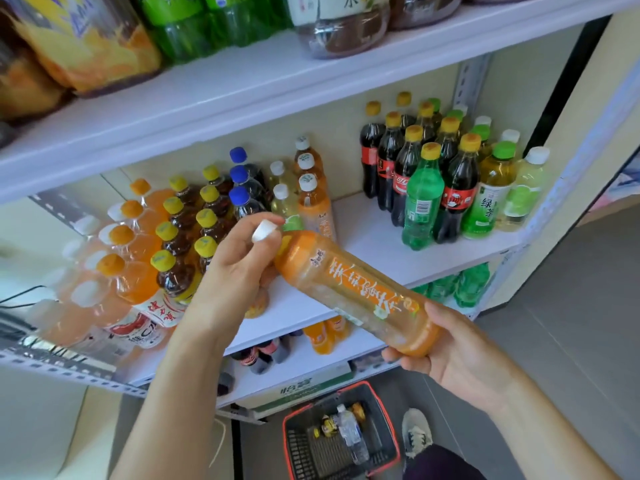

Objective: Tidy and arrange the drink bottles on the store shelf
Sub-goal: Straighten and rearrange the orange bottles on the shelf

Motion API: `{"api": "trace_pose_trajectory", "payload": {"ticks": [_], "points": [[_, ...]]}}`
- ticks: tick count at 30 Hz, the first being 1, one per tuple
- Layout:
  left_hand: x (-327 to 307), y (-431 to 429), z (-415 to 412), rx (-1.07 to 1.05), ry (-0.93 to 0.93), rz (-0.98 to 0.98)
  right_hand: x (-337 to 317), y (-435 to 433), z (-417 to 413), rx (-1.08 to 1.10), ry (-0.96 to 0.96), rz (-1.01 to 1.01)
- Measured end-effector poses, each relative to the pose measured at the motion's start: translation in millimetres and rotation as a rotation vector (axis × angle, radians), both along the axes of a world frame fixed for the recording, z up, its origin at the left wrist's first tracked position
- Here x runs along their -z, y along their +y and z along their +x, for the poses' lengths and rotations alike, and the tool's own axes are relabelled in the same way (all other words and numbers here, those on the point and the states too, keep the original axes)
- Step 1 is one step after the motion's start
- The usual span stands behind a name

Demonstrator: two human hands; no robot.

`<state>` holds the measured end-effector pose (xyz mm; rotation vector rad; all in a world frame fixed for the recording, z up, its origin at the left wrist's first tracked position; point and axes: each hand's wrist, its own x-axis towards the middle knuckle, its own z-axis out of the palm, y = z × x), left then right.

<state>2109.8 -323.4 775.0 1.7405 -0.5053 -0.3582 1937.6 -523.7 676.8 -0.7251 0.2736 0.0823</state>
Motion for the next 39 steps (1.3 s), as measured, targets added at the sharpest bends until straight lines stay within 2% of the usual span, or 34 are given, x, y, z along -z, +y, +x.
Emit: {"api": "trace_pose_trajectory", "payload": {"ticks": [2,4,10,13,15,21,24,27,31,34,39], "points": [[-1.7,3.6,-0.9,0.086,0.017,-0.020,1.8,-3.9,-0.1,-0.015,0.070,0.048],[-3.5,0.4,-4.0,0.080,-0.032,-0.024,2.3,-10.8,0.9,-0.051,0.082,0.059],[-3.3,-30.1,-14.6,-0.131,-0.332,0.098,1.6,-30.1,13.5,-0.100,-0.021,-0.119],[-3.6,-46.2,-14.6,-0.286,-0.399,0.150,10.5,-39.8,17.4,-0.076,-0.048,-0.071],[-5.4,-54.9,-11.7,-0.305,-0.433,0.162,10.7,-47.3,20.6,-0.083,-0.055,-0.050],[-14.7,-58.9,-8.1,-0.070,-0.195,0.041,9.6,-65.7,26.5,-0.195,0.017,-0.059],[-15.8,-57.5,-3.7,-0.036,-0.220,0.075,13.5,-72.8,32.6,-0.331,0.079,-0.065],[-14.2,-59.6,-2.2,-0.122,-0.263,0.064,17.7,-70.8,38.8,-0.422,0.077,-0.036],[-14.0,-62.0,-0.5,-0.227,-0.355,0.041,17.2,-58.5,46.8,-0.328,0.043,0.043],[-12.5,-62.2,0.6,-0.259,-0.415,0.070,15.8,-52.1,48.0,-0.283,-0.062,-0.062],[-13.3,-59.1,1.8,-0.230,-0.240,-0.045,12.3,-44.0,44.9,-0.174,-0.042,-0.091]]}}
